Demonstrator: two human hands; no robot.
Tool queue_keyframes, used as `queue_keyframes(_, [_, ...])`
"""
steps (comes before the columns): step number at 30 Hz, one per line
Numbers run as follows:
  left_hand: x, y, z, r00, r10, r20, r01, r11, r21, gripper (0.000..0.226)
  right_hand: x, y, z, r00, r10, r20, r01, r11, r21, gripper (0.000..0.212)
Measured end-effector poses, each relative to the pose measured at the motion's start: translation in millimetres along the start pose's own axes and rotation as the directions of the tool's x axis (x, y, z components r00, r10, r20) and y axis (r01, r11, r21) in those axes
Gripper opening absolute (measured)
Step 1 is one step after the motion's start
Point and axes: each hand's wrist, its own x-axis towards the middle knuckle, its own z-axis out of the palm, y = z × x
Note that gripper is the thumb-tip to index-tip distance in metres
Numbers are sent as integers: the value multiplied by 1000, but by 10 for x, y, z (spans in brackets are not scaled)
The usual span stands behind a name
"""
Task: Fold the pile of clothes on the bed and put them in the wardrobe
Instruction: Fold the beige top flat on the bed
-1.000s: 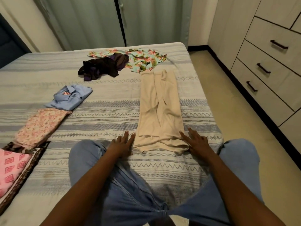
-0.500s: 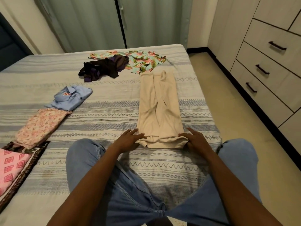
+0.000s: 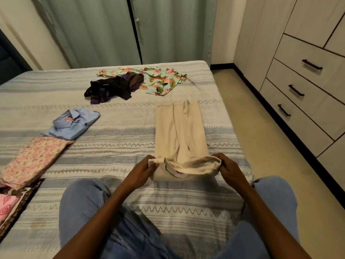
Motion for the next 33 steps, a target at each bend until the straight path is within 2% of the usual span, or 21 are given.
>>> queue_keyframes(2, [179, 46, 21, 978, -108, -177, 89, 989, -117, 25, 206, 23, 52, 994, 31, -100, -29, 999, 24, 30])
queue_keyframes(4, [433, 57, 20, 943, -195, -269, 131, 962, -238, 21, 489, 37, 71, 987, 55, -151, -52, 998, 26, 31])
queue_keyframes(7, [853, 72, 23, 920, -224, -323, 97, 926, -365, 19, 975, 35, 84, 982, 88, -169, -83, 996, 34, 33])
queue_keyframes(12, [1718, 110, -19, 871, -258, -419, 66, 905, -420, 24, 1875, 61, 76, 977, 132, -167, -117, 989, 94, 38])
queue_keyframes(18, [2995, 15, -244, 809, -318, -495, 28, 862, -507, 31, 3136, 257, 36, 982, 90, -165, -37, 953, 302, 46])
queue_keyframes(21, [3614, -135, -334, 764, -358, -537, 4, 835, -551, 27, 3734, 479, 67, 967, 145, -209, -56, 923, 381, 41])
queue_keyframes(24, [4152, -427, -333, 745, -370, -554, 61, 866, -497, 25, 4247, 904, 197, 943, 274, -189, -207, 927, 314, 35])
queue_keyframes(26, [4439, -717, -290, 763, -361, -537, 180, 915, -361, 28, 4500, 1188, 301, 894, 425, -140, -407, 902, 140, 23])
queue_keyframes(27, [4527, -864, -258, 773, -347, -531, 256, 937, -238, 32, 4549, 1263, 346, 859, 493, -139, -492, 870, 43, 24])
queue_keyframes(29, [4697, -1056, -201, 765, -357, -536, 398, 916, -42, 37, 4642, 1369, 434, 837, 517, -180, -536, 841, -78, 29])
queue_keyframes(33, [4830, -1092, -177, 709, -427, -561, 559, 825, 77, 36, 4687, 1356, 525, 820, 499, -281, -556, 811, -183, 34])
